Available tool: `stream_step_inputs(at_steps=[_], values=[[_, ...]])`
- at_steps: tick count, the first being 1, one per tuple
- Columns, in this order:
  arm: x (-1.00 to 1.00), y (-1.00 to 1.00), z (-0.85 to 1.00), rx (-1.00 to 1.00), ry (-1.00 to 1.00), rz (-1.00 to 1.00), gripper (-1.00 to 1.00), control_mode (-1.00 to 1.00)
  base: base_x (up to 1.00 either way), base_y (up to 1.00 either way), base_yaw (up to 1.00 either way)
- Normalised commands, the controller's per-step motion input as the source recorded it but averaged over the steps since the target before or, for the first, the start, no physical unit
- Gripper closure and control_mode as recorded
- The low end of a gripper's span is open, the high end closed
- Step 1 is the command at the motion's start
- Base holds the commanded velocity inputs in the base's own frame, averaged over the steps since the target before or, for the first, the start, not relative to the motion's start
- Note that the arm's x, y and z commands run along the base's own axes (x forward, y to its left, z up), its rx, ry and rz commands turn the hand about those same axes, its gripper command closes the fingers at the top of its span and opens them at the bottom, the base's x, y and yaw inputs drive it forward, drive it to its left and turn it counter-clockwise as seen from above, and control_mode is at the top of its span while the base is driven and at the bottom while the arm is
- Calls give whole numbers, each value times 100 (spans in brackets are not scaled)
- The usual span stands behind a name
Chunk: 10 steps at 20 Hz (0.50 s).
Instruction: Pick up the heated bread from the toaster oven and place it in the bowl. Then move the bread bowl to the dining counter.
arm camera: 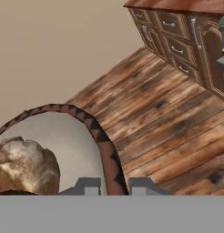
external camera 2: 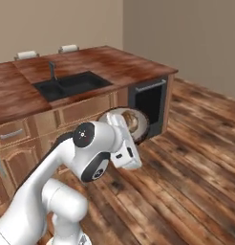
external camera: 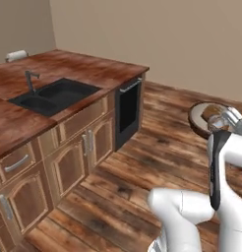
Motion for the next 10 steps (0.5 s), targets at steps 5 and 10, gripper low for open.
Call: stream_step_inputs(at_steps=[5, 10], values=[[0, 0, 0, 0, 0, 0, 100, 100, 100, -95, 42], [0, 0, 0, 0, 0, 0, 100, 100, 100, -80, 39]])
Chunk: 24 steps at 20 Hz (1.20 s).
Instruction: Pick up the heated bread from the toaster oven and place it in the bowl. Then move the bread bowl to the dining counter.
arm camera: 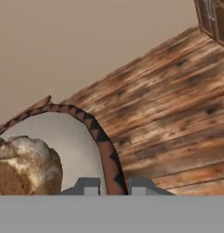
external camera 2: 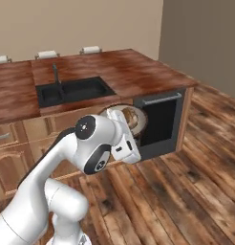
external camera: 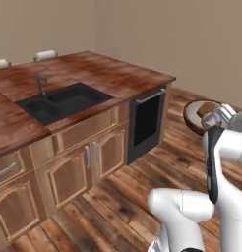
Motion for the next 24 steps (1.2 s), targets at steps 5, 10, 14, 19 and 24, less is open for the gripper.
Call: stream_step_inputs(at_steps=[5, 10, 14, 19, 24], values=[[0, 0, 0, 0, 0, 0, 100, 100, 100, -74, 38], [0, 0, 0, 0, 0, 0, 100, 100, 100, -72, 35], [0, 0, 0, 0, 0, 0, 100, 100, 100, -84, 39], [0, 0, 0, 0, 0, 0, 100, 100, 100, -68, 50], [0, 0, 0, 0, 0, 0, 100, 100, 100, -69, 54]])
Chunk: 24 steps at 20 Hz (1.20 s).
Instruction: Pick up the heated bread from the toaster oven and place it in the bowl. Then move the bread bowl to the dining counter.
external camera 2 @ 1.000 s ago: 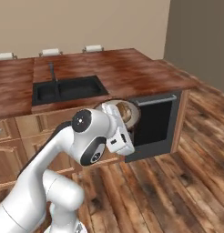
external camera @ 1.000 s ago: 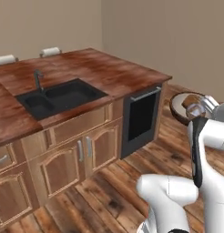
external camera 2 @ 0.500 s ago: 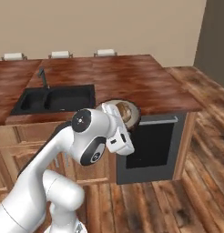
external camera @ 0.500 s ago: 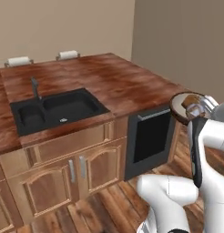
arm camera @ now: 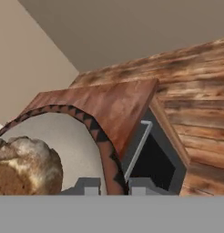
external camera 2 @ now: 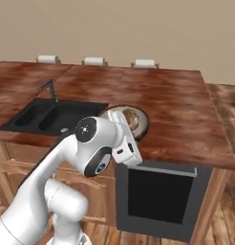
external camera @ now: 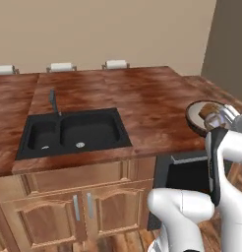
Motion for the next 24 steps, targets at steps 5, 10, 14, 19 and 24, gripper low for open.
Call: stream_step_inputs(at_steps=[5, 10, 14, 19, 24], values=[[0, 0, 0, 0, 0, 0, 100, 100, 74, -80, 48], [0, -1, 0, 0, 0, 4, 100, -100, 4, -54, 30], [37, -8, 0, 0, 15, 8, 100, -100, 0, 0, 0], [94, 2, 0, 0, 44, 0, 100, -100, 0, 0, 0], [99, 0, -19, 7, 19, 0, 100, -100, 0, 0, 0]])
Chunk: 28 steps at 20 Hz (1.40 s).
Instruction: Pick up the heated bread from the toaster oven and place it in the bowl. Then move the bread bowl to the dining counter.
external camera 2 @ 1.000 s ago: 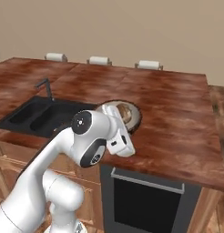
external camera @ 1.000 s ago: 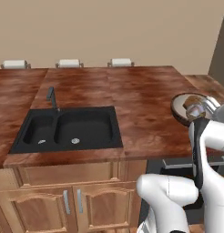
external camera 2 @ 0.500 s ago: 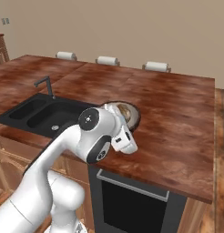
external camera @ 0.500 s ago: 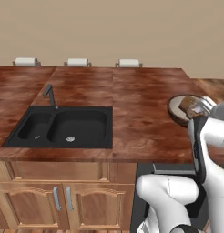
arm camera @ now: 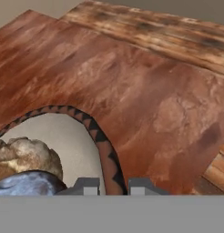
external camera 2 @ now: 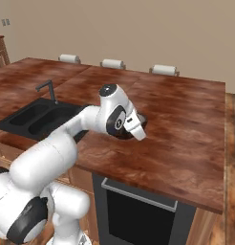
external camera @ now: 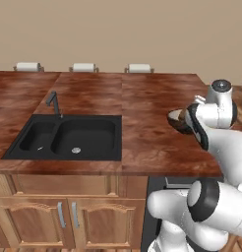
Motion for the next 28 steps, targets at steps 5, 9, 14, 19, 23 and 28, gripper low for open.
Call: stream_step_inputs(at_steps=[5, 9, 14, 19, 23, 28], values=[[92, 0, -72, 1, -1, 0, 100, -100, 0, 0, 0], [100, 0, -59, -7, 0, 0, 100, -100, 0, 0, 0], [78, 8, -68, -4, 0, 0, 100, -100, 0, 0, 0], [3, 6, -69, 0, 0, 0, 100, -100, 0, 0, 0], [0, 0, -32, 0, 0, 0, 100, -100, 0, 0, 0], [0, 0, -31, -1, 0, 0, 100, -100, 0, 0, 0]])
